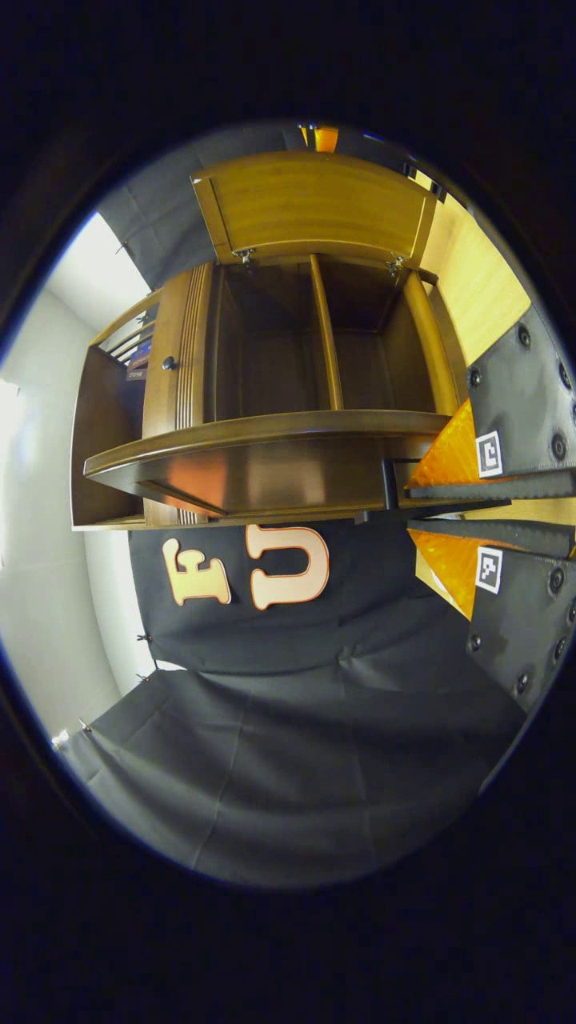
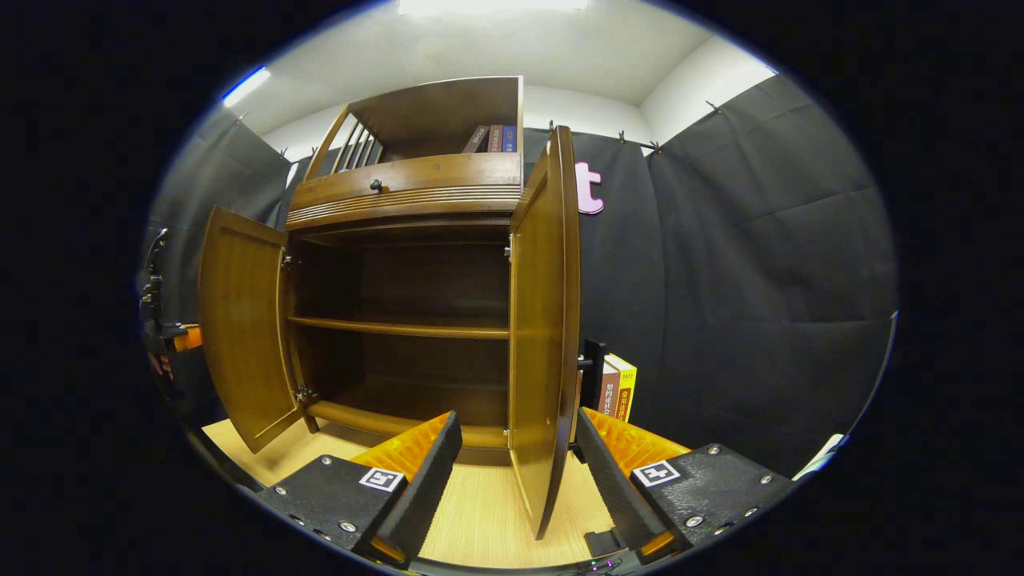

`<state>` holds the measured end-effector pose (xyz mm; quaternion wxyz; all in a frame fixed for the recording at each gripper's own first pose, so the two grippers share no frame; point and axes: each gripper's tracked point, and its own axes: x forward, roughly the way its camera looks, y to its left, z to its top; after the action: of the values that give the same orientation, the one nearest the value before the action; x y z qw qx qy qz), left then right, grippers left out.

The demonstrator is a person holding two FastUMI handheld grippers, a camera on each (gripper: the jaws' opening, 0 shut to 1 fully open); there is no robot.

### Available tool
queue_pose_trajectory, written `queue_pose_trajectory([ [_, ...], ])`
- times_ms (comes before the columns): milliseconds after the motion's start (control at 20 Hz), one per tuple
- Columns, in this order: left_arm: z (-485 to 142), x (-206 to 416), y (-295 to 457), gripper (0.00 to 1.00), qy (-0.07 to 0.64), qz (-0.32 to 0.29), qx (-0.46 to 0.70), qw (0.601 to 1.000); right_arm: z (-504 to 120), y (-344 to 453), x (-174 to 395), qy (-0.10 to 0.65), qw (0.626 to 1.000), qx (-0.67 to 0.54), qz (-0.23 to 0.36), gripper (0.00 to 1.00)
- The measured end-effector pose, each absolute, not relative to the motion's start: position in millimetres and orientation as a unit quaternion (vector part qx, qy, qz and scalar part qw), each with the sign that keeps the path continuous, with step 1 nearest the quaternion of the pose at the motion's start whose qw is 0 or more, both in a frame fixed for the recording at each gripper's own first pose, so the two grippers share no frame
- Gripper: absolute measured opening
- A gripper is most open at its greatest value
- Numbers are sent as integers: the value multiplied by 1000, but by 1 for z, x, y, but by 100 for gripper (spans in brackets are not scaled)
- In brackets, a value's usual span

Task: Open the right door of the double-door shoe cabinet with the right hand, and open the left door with the left hand.

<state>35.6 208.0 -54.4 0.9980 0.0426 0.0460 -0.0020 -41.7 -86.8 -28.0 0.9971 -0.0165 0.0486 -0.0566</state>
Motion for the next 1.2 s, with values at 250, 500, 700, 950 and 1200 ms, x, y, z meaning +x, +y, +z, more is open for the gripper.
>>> queue_pose_trajectory([
  [250,-52,43,255,15,46,-33,20,998,-31,-66,-42,41,997,-22,-66,89],
  [500,-54,50,277,15,50,-81,17,995,-31,-46,-42,42,997,-21,-68,89],
  [700,-58,45,283,19,50,-93,29,994,-27,-37,-42,39,996,-25,-72,89],
  [950,-57,-2,290,23,61,-49,33,996,-26,-32,-46,32,997,-23,-65,89],
  [1200,-22,-32,240,21,32,-1,22,999,-25,-30,-44,27,998,-20,-53,89],
])
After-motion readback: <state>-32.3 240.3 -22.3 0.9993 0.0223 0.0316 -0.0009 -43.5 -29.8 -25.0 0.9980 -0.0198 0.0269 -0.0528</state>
